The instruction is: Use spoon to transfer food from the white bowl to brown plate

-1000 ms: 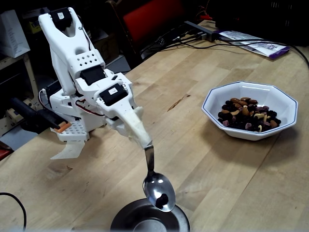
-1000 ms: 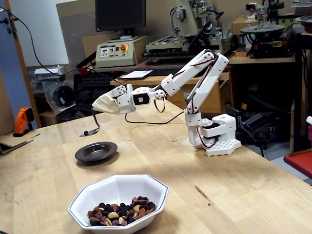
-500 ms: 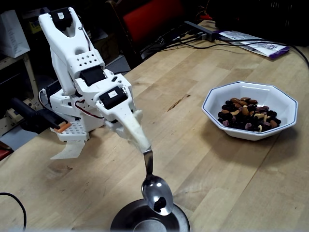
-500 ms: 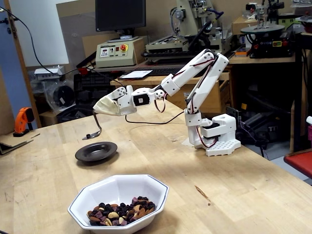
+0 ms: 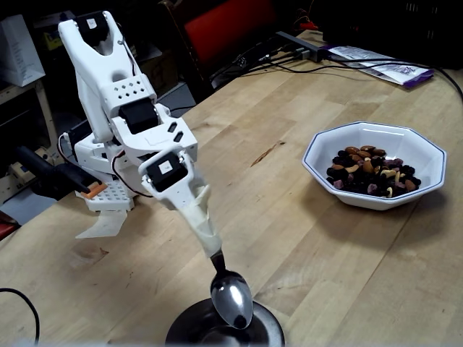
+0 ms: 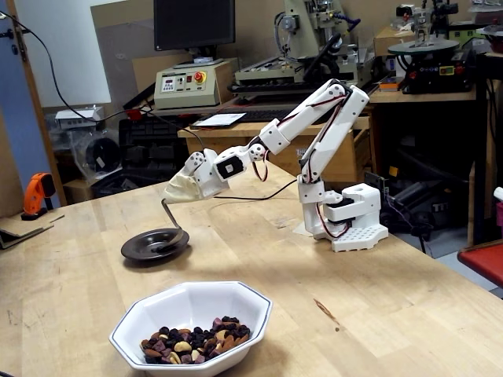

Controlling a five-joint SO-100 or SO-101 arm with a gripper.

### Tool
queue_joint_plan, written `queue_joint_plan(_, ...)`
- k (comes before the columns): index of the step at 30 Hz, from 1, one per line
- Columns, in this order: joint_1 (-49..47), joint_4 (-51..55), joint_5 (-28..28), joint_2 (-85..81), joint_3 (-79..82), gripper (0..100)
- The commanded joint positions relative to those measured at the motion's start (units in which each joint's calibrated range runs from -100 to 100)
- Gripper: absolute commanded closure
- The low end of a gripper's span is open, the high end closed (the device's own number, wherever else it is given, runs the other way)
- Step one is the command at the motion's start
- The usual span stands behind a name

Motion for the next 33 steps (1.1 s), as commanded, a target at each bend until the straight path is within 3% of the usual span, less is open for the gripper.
queue_joint_plan(1, 0.01, 0.13, -2.93, -2.68, -3.55, 96)
queue_joint_plan(22, 0.01, 0.13, -2.93, -3.37, -4.34, 96)
queue_joint_plan(33, 0.01, 0.21, -2.93, -16.72, -3.55, 96)
